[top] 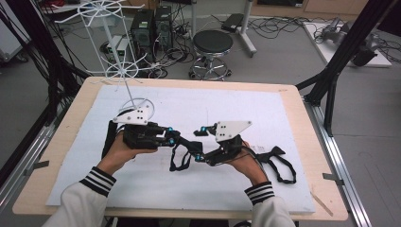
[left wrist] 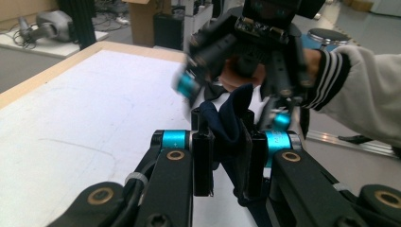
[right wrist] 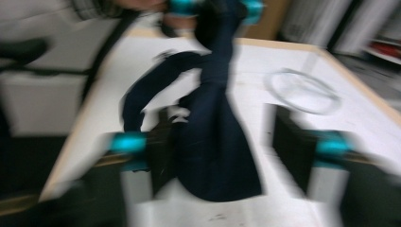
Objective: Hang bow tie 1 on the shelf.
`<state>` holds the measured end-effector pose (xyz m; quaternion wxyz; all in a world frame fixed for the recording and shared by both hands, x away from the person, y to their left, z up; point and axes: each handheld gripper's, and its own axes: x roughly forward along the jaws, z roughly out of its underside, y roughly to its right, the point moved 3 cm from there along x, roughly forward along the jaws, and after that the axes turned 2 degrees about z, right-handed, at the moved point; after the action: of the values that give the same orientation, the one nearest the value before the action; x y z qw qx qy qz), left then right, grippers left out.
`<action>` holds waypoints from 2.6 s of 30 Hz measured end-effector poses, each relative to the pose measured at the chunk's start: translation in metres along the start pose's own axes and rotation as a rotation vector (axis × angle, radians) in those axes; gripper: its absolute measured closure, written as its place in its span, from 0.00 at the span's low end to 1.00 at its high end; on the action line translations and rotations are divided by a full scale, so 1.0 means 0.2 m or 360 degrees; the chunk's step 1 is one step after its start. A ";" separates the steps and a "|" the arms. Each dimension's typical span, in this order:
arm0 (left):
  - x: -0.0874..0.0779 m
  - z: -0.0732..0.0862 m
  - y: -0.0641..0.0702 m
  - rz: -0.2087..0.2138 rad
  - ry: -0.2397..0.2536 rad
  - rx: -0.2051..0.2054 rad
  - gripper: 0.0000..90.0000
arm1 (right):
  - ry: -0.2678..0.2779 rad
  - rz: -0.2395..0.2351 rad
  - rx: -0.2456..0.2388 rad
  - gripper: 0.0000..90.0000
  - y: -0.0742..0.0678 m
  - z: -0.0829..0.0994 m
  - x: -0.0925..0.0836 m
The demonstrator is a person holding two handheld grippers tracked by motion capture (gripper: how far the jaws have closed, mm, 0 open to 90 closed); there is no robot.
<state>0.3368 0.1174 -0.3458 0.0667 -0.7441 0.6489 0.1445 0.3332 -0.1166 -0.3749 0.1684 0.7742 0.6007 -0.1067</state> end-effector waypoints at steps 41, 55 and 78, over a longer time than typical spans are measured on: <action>-0.45 -0.12 -0.06 -0.0424 0.0125 0.0078 0.87 | 0.0243 0.0534 0.0299 0.01 -0.11 0.17 -0.42; -0.62 -0.17 -0.15 -0.0615 0.0163 0.0061 0.87 | 0.0334 0.0659 0.0373 0.01 -0.15 0.29 -0.49; -0.79 -0.23 -0.28 -0.0840 0.0190 0.0074 0.87 | 0.0357 0.0706 0.0408 0.01 -0.19 0.37 -0.50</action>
<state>0.3802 0.2616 -0.2598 0.0807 -0.8929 0.4385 0.0631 0.2740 -0.2261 -0.4120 0.0207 0.9088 0.4130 -0.0559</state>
